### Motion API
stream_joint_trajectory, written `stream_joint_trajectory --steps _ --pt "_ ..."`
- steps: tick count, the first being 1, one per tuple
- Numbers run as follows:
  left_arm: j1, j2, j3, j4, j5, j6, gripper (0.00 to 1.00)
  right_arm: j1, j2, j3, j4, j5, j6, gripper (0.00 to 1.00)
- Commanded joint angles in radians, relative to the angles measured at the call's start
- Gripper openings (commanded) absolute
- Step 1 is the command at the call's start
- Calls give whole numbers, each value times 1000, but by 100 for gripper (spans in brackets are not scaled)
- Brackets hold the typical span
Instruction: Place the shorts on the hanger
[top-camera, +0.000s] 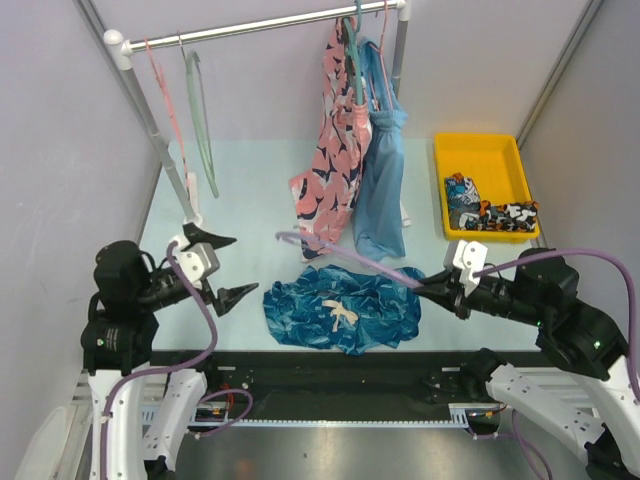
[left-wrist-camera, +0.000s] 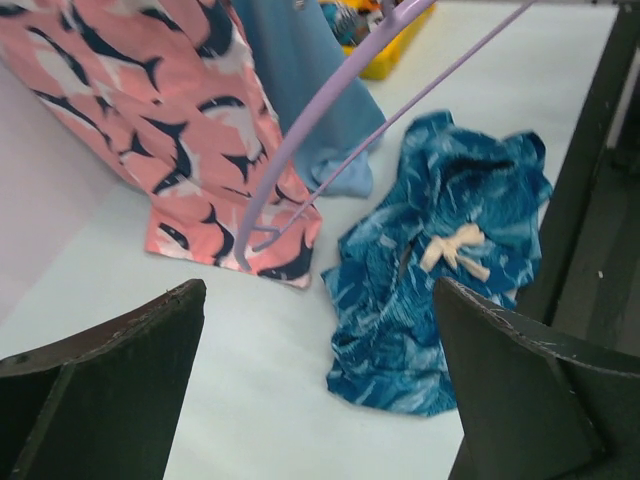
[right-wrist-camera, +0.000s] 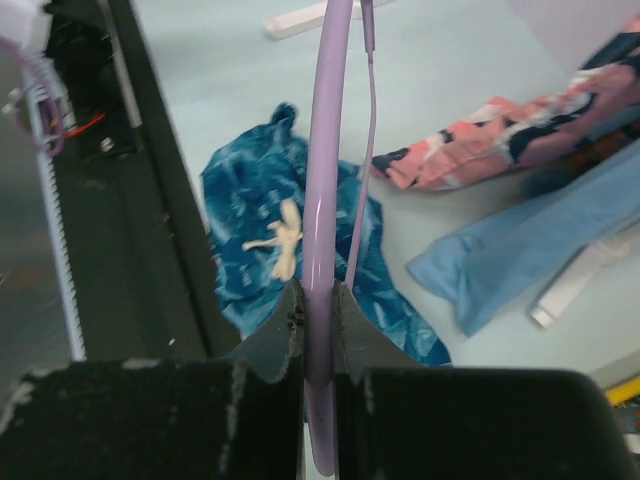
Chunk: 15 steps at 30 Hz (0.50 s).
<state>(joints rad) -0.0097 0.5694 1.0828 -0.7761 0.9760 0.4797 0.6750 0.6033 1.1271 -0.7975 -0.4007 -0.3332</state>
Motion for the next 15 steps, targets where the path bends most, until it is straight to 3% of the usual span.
stream_joint_trajectory --steps 1,5,11,15 --pt "7 12 -55 -176 98 303 100 -15 -17 10 -104 -229 -104 0" --pt "7 14 -98 -230 148 407 100 -15 -2 7 -131 -332 -142 0" --pt "-13 70 -145 -298 153 484 98 -14 23 5 -102 -349 -161 0" --pt "-55 95 -196 -315 156 501 89 -14 29 5 -86 -359 -159 0"
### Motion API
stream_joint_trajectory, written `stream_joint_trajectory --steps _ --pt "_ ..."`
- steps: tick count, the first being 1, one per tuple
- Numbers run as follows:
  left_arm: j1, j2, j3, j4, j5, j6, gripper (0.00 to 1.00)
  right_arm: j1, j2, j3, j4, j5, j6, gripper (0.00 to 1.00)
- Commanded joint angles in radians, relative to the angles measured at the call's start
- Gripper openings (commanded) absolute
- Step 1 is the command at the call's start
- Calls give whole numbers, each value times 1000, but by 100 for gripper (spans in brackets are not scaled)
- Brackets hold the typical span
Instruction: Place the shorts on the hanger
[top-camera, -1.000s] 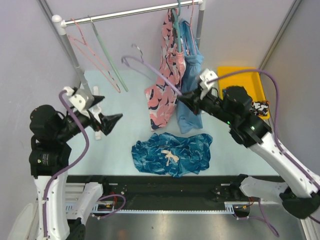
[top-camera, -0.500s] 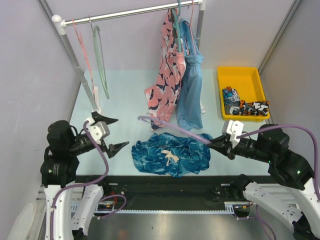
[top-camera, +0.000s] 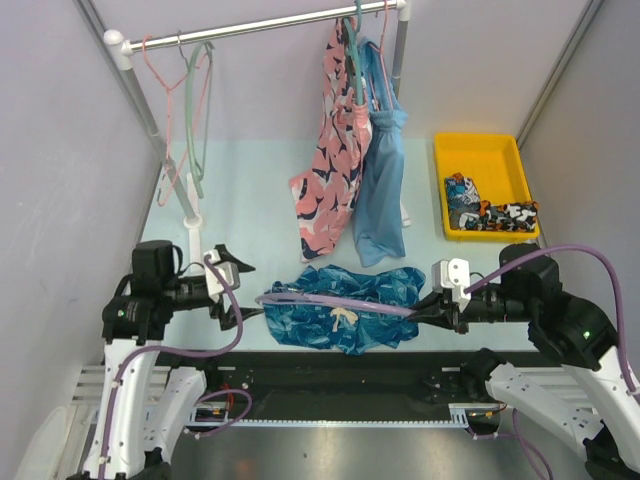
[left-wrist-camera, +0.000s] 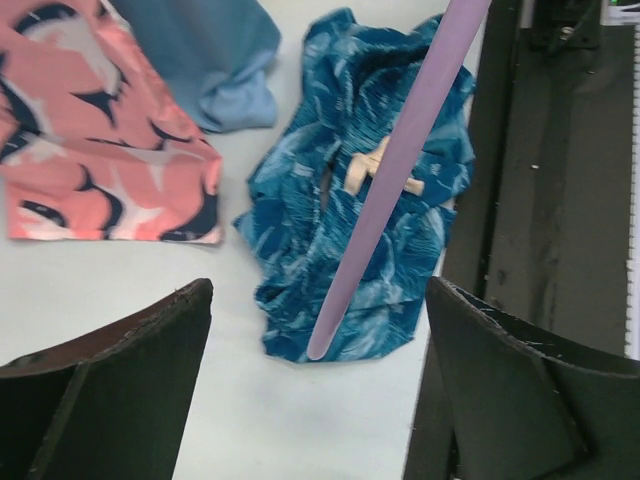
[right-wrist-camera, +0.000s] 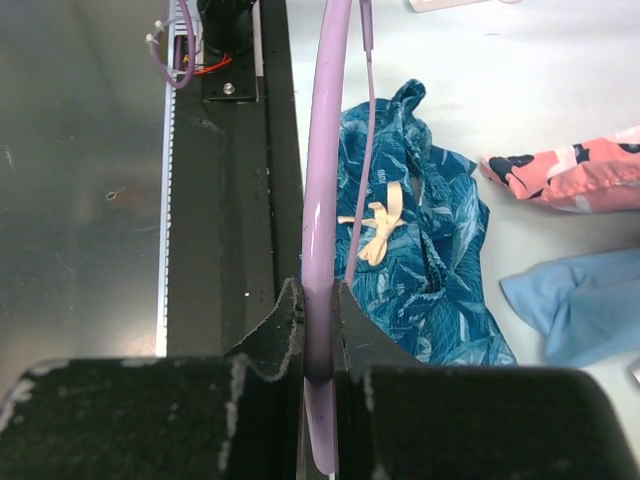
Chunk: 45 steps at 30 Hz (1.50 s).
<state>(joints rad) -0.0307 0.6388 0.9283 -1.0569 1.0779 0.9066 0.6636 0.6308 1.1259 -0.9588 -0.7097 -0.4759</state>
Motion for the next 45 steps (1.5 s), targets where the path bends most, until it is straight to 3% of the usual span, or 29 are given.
stream_joint_trajectory --steps 1,7,9,10,11,12,14,16,18,19,22,25,32,36,40,44,45 --pt "-43 27 -52 -23 53 63 87 -2 3 6 84 -51 -13 0" --pt "-97 24 -118 116 4 -63 67 -1 23 6 106 -62 9 0" --pt "-103 32 -114 132 22 -98 54 1 27 5 109 -62 13 0" --pt "-106 38 -111 133 28 -106 46 2 29 5 104 -53 13 0" --pt "-110 39 -106 136 25 -126 24 4 39 0 103 -42 19 0" --pt "-115 48 -97 152 16 -170 13 5 47 -3 97 -25 22 2" --pt "-120 52 -80 146 1 -201 0 14 98 -2 63 32 40 21" --pt "-123 50 -72 133 -10 -204 0 21 135 0 19 41 46 40" --pt "-135 42 -60 112 -33 -196 0 34 176 6 6 44 54 51" --pt "-140 41 -56 101 -41 -186 0 39 185 9 14 53 59 65" --pt "-172 35 -33 83 -96 -166 0 48 224 54 55 91 57 82" --pt "-213 32 -13 103 -153 -166 0 50 274 113 110 98 71 90" --pt "-357 93 40 172 -352 -193 0 89 452 216 215 13 193 94" --pt "-396 127 53 209 -383 -248 0 117 506 230 328 10 264 92" --pt "-414 157 66 229 -407 -271 0 151 569 253 359 24 249 84" --pt "-431 180 73 255 -421 -290 0 182 619 261 367 58 184 68" --pt "-434 186 73 261 -423 -294 0 185 638 264 371 59 175 60"
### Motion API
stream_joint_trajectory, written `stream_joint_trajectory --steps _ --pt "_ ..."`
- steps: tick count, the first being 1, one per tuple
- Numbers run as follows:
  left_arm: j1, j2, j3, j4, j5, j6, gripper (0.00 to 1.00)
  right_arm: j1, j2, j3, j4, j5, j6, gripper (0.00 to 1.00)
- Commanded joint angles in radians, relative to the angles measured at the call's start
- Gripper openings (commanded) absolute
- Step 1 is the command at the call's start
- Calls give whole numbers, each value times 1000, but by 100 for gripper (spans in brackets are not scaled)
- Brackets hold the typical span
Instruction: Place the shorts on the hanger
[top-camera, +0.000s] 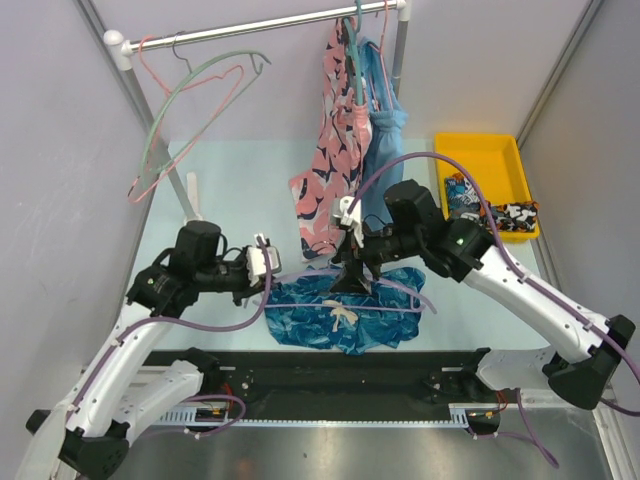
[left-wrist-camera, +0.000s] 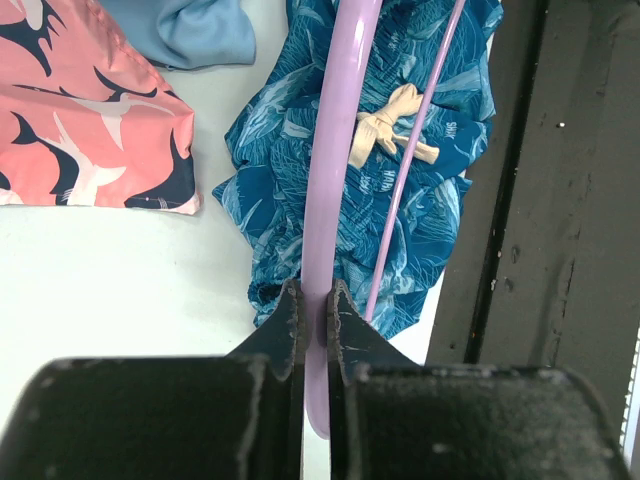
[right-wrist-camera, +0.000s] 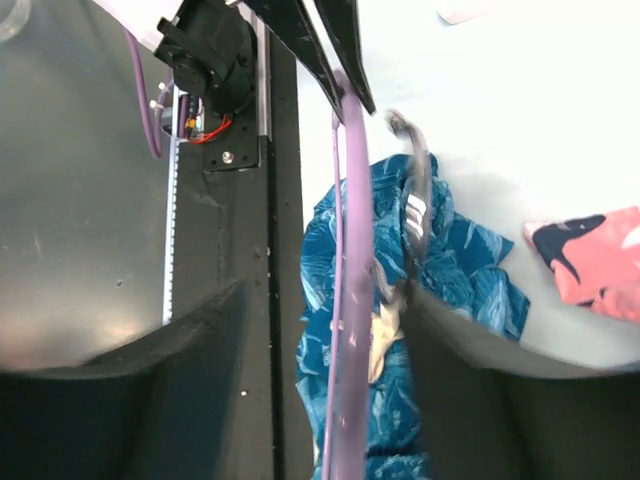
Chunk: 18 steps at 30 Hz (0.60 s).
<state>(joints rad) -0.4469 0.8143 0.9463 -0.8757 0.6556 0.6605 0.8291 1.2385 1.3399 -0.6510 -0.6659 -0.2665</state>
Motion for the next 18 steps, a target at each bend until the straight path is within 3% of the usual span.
stream_joint_trajectory --steps 1,2,5,6,8,10,11,12,15,18 --pt "-19 17 58 81 -1 -50 0 21 35 53 63 14 -40 56" --pt "-24 19 63 83 1 -50 0 24 39 53 67 17 -45 53" --pt "-39 28 68 81 -10 -44 0 30 53 58 62 29 -76 28" --pt "-42 31 71 80 -10 -41 0 30 53 59 59 31 -80 14" --pt "-46 33 71 73 -13 -35 0 31 46 61 35 43 -112 0" --pt "-46 29 69 69 1 -48 8 28 24 62 10 55 -157 0" --pt "-46 32 68 73 1 -62 16 27 13 61 -21 67 -174 0" --pt "-46 36 66 73 6 -74 35 27 0 62 -38 75 -195 0" --pt "-36 43 49 78 1 -94 54 24 -69 62 -116 107 -260 0" --pt "-7 62 19 96 4 -98 57 25 -151 61 -220 144 -322 0"
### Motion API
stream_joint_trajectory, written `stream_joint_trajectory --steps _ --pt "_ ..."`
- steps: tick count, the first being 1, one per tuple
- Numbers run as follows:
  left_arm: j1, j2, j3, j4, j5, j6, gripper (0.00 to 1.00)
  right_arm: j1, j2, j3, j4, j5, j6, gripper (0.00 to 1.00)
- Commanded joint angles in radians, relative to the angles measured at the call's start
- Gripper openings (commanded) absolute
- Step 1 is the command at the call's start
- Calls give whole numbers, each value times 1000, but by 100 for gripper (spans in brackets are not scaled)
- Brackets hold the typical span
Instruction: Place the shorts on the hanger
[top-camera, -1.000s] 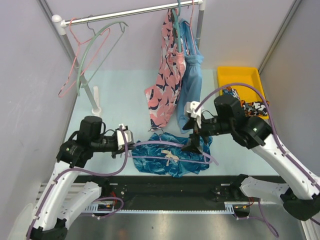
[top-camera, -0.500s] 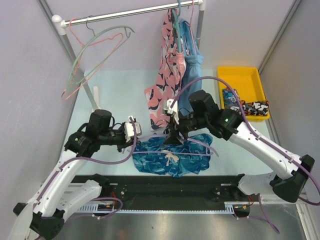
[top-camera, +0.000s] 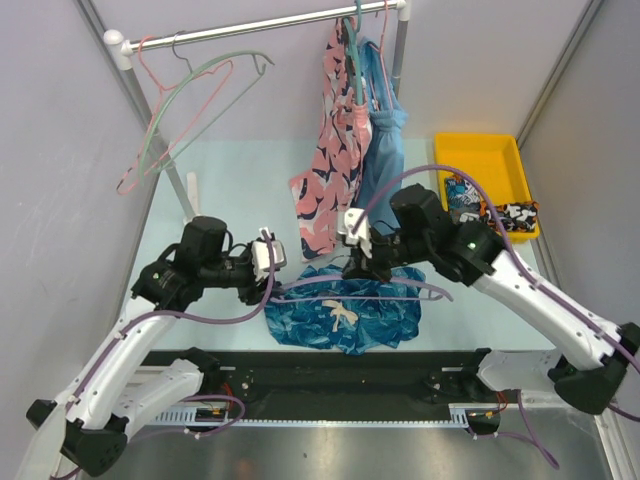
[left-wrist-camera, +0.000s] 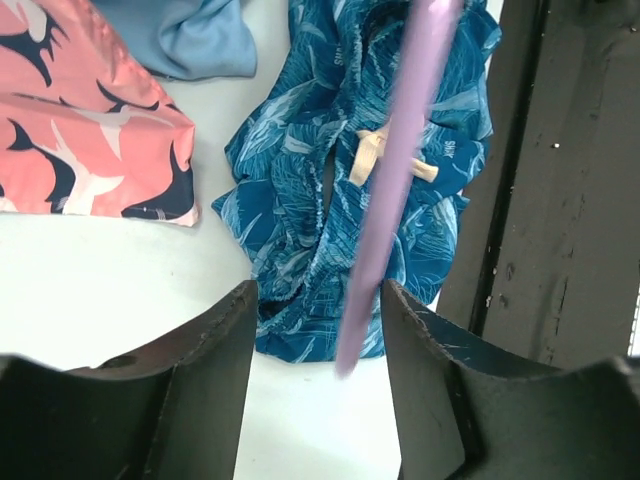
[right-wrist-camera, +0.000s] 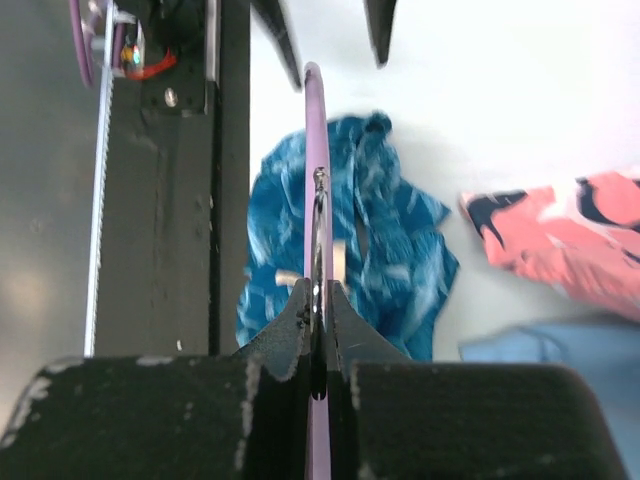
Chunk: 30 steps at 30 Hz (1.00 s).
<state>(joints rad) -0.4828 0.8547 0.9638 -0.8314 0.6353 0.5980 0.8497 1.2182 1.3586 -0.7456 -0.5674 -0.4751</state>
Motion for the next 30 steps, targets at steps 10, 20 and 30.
stream_joint_trajectory --steps 10,20,30 --pt "119 227 -7 87 0 -31 56 5 -247 8 -314 259 -191 0" --pt "49 273 -100 182 -108 -13 61 6 -226 -91 -232 405 -220 0" --pt "-34 277 -171 293 -135 -61 68 6 -226 -110 -184 428 -217 0"
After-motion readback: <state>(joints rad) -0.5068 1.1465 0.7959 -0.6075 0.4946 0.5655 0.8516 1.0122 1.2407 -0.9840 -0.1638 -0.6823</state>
